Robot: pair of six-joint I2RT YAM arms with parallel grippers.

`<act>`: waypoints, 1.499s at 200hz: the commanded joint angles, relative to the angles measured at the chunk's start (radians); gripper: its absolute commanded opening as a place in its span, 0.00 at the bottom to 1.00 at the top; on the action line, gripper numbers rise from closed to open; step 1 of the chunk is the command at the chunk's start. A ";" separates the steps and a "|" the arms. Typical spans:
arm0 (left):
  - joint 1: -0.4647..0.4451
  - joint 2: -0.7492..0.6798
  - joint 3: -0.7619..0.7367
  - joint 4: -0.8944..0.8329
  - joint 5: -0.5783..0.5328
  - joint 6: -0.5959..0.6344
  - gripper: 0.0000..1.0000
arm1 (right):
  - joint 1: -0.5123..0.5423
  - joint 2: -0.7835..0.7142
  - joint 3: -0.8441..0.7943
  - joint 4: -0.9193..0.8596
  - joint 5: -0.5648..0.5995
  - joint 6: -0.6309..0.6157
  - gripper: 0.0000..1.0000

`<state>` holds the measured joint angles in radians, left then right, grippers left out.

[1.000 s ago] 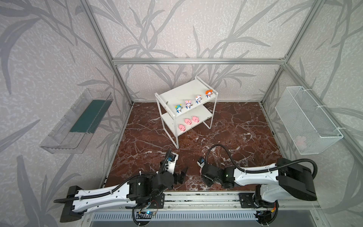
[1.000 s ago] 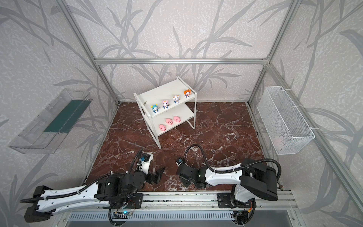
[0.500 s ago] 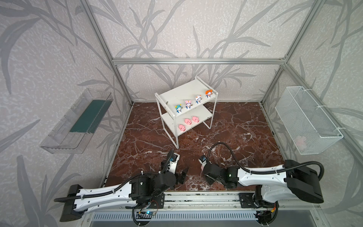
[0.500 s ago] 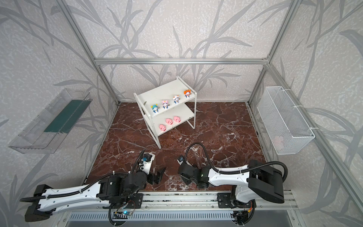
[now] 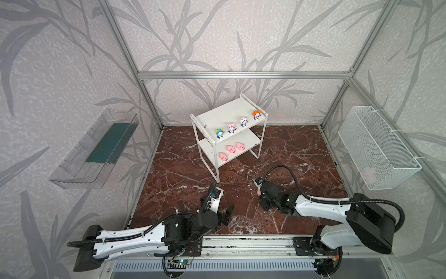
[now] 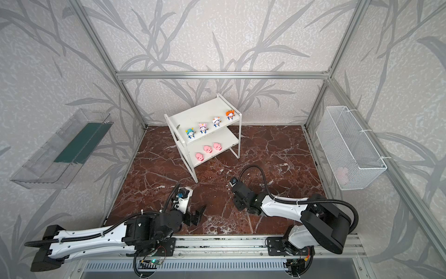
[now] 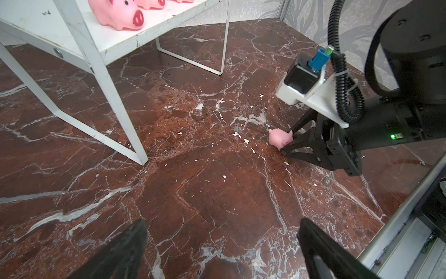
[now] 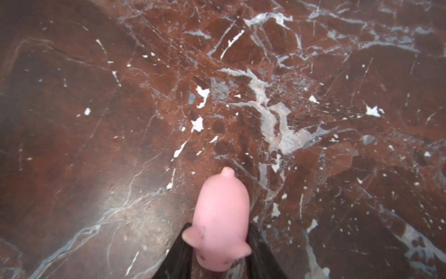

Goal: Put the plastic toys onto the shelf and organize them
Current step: 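Lift the pink pig off the floor with the right gripper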

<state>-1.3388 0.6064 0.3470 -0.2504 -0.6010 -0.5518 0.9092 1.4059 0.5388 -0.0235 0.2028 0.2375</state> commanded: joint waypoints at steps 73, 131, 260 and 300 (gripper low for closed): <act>0.015 0.062 -0.020 0.091 -0.003 0.044 0.99 | 0.000 0.041 -0.083 0.114 0.019 0.086 0.52; 0.018 0.052 -0.056 0.139 0.000 0.038 0.99 | 0.002 -0.019 -0.155 0.135 0.029 0.147 0.54; 0.033 0.022 -0.068 0.115 0.005 0.059 0.99 | 0.025 -0.020 -0.177 0.230 0.023 0.098 0.37; 0.038 0.002 -0.060 0.076 0.010 0.057 0.99 | 0.025 -0.017 -0.175 0.269 0.005 0.067 0.28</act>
<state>-1.3067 0.6250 0.2905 -0.1463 -0.5877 -0.4961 0.9287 1.3777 0.3779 0.2337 0.2325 0.3313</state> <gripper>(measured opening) 0.994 0.292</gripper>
